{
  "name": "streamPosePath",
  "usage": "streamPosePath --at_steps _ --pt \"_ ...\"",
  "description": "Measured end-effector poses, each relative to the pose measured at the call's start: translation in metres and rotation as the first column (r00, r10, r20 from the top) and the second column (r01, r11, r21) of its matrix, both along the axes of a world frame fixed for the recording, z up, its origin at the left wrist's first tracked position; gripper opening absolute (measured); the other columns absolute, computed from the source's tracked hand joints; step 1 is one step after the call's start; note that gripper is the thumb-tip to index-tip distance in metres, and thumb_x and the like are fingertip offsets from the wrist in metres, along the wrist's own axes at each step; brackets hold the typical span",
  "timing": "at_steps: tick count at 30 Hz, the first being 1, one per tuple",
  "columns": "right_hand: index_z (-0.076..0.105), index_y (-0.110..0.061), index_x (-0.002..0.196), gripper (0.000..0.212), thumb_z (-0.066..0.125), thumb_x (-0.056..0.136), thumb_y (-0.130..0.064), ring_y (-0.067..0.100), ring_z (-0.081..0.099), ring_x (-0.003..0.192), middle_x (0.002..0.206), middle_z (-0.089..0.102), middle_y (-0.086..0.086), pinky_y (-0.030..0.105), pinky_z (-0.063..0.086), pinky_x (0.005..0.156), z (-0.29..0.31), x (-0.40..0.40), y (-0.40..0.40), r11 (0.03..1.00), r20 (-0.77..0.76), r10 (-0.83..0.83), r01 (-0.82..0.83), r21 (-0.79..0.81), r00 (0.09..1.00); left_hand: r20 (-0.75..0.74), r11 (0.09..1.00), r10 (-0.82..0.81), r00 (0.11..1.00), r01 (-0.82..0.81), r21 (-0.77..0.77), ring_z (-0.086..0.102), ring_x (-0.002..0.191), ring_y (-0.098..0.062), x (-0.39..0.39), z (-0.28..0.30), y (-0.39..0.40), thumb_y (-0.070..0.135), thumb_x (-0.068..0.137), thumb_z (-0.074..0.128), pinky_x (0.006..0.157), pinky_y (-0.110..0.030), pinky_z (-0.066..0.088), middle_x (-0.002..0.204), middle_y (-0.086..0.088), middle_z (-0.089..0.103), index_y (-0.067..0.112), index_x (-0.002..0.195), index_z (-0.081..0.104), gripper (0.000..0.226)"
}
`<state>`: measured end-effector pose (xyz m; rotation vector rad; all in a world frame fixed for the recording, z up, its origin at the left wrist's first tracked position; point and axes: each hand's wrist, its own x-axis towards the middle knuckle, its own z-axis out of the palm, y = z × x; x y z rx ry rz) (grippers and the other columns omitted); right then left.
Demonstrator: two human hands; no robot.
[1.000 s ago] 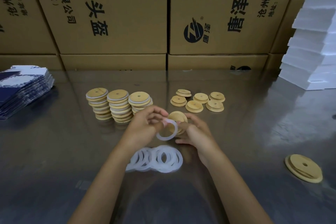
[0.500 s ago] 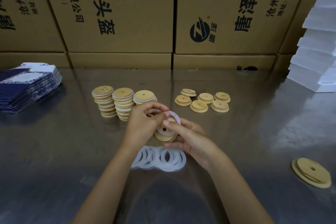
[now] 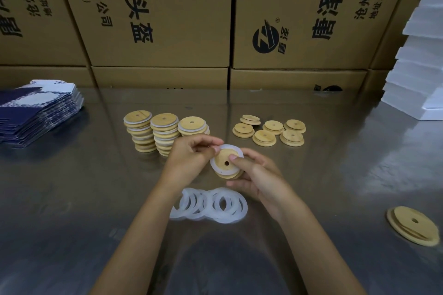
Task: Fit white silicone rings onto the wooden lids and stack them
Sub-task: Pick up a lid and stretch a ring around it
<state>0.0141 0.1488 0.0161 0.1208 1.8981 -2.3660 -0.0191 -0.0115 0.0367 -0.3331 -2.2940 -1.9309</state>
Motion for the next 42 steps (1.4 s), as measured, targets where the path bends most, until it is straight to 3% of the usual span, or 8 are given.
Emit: streamPosePath --at_steps 11,22,29,33,42 --pt "0.075 -0.017 0.105 0.014 0.072 0.093 -0.022 0.013 0.071 0.083 0.093 0.075 0.006 0.03 0.062 0.071 -0.0017 0.0012 0.0017 0.99 -0.059 -0.007 0.015 0.142 0.998 -0.03 0.995 -0.066 0.997 0.063 -0.08 0.07 0.082 -0.004 0.0023 -0.0003 0.0009 0.0 0.084 0.071 0.073 -0.012 0.052 0.084 0.003 0.076 0.018 0.086 0.077 0.019" --pt "0.074 -0.016 0.112 0.018 0.066 0.097 -0.021 0.014 0.072 0.08 0.097 0.077 0.008 0.023 0.056 0.062 -0.0026 0.0032 0.0032 0.987 -0.063 0.004 0.006 0.16 0.998 0.021 0.997 -0.009 1.0 0.011 -0.08 0.07 0.081 -0.002 0.0009 -0.0019 0.0006 0.002 0.085 0.071 0.07 -0.01 0.051 0.082 0.006 0.076 0.024 0.083 0.077 0.022" --pt "0.076 -0.016 0.109 0.016 0.066 0.097 -0.019 0.019 0.069 0.084 0.109 0.074 0.015 0.026 0.055 0.06 -0.0001 0.0029 0.0025 0.994 -0.017 -0.063 0.064 0.086 0.998 0.049 0.996 -0.027 0.998 0.03 -0.079 0.07 0.082 -0.004 -0.0018 -0.0028 -0.0008 0.004 0.084 0.072 0.073 -0.012 0.053 0.083 0.007 0.076 0.025 0.083 0.077 0.021" --pt "0.075 -0.012 0.111 0.018 0.064 0.098 -0.017 0.023 0.066 0.084 0.113 0.072 0.021 0.028 0.053 0.062 0.0016 0.0036 0.0048 0.996 -0.019 -0.066 0.067 0.057 0.998 0.117 0.999 -0.045 0.992 0.046 -0.003 0.07 0.079 -0.012 -0.0028 -0.003 -0.0035 0.001 0.084 0.071 0.069 -0.021 0.058 0.085 -0.003 0.077 0.016 0.085 0.077 0.016" --pt "0.073 -0.006 0.112 0.02 0.061 0.098 -0.014 0.027 0.065 0.089 0.116 0.069 0.027 0.031 0.051 0.063 0.0002 0.0024 0.0085 0.998 0.0 -0.066 0.066 -0.021 0.998 0.206 0.998 -0.057 0.977 0.048 0.047 0.067 0.07 -0.018 -0.0031 -0.0037 -0.0044 -0.001 0.083 0.071 0.064 -0.023 0.057 0.078 -0.011 0.074 0.001 0.09 0.072 0.007"
